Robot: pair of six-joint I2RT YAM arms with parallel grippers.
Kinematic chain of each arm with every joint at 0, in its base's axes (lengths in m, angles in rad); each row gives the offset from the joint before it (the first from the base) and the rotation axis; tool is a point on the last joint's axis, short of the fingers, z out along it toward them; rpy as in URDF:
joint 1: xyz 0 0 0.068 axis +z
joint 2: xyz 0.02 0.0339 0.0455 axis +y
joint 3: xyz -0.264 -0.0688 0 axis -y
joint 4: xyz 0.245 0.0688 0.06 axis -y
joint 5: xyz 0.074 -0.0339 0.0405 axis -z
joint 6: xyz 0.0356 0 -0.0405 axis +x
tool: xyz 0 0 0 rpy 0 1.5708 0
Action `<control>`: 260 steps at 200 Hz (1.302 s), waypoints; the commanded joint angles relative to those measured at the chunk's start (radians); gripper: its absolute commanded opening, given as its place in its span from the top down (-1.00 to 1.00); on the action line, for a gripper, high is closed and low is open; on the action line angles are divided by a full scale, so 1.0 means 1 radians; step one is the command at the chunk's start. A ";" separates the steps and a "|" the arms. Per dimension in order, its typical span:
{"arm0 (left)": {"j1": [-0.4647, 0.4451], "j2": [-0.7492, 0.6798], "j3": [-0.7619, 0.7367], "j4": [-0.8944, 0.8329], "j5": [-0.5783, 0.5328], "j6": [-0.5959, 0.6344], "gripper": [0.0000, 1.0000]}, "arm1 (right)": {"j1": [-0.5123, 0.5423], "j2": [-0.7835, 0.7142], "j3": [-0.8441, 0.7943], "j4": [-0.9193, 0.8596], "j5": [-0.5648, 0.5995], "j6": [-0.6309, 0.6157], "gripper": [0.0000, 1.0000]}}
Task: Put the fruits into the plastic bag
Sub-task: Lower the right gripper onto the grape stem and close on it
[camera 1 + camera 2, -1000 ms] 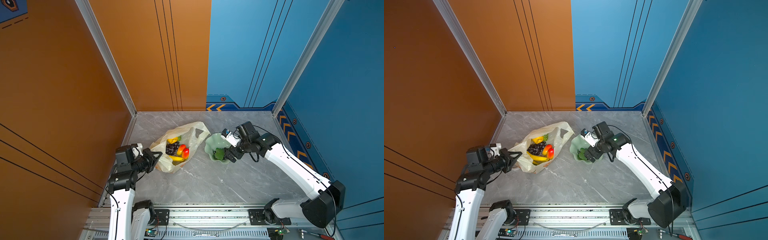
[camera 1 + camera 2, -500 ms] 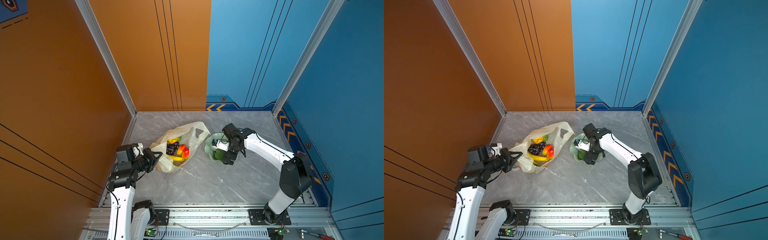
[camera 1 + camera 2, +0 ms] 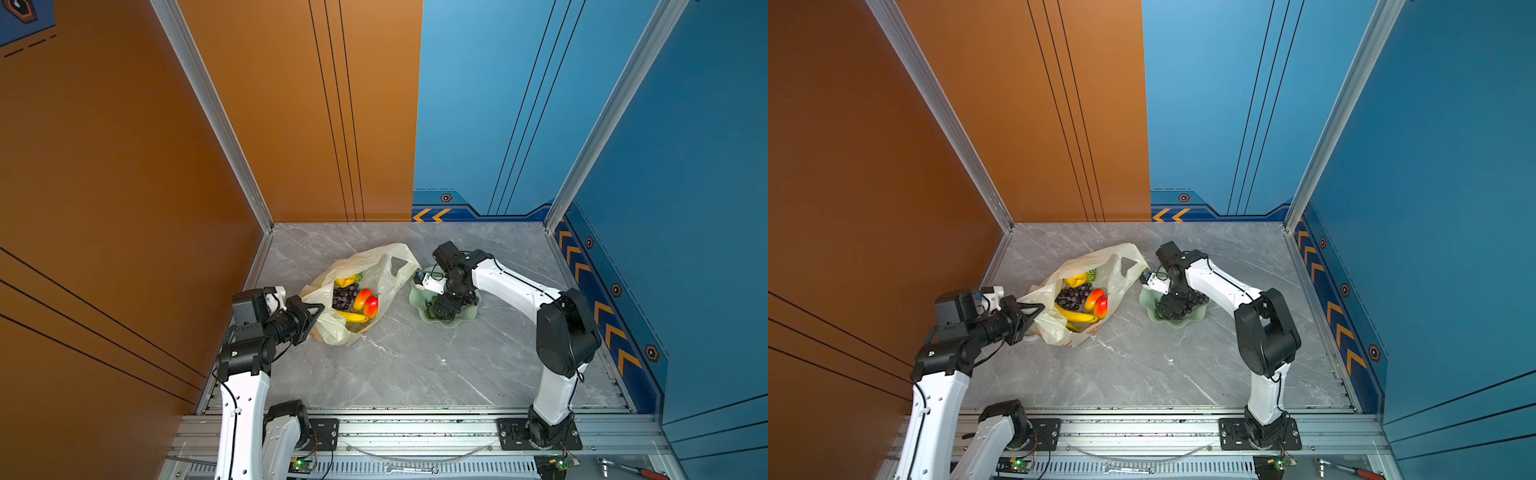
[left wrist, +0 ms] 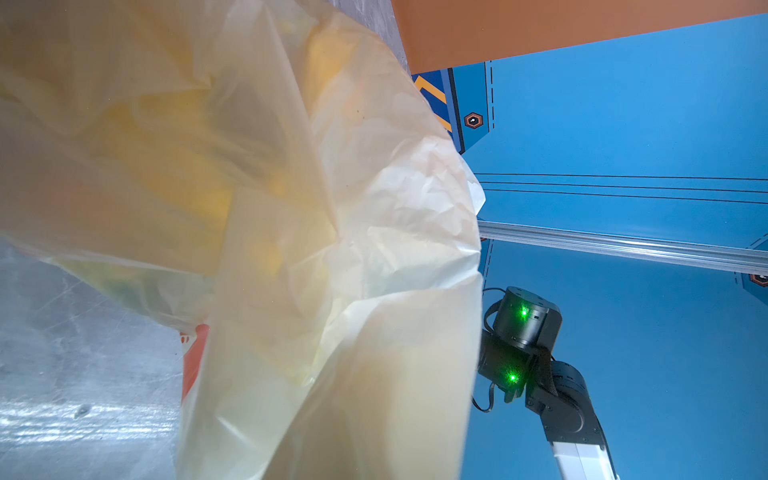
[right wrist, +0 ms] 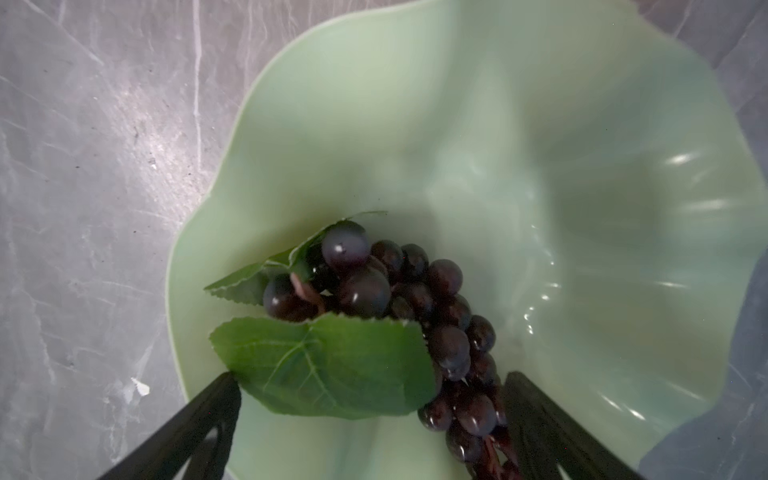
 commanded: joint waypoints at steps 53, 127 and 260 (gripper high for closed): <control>0.013 0.011 0.007 -0.016 0.002 0.027 1.00 | -0.040 0.069 0.046 0.008 0.040 0.005 -0.89; 0.013 0.019 0.006 -0.007 0.004 0.027 1.00 | -0.025 0.116 0.067 -0.007 -0.026 -0.047 -0.94; 0.010 0.040 0.024 -0.007 0.004 0.025 1.00 | -0.040 0.188 0.127 0.176 0.180 0.216 -0.99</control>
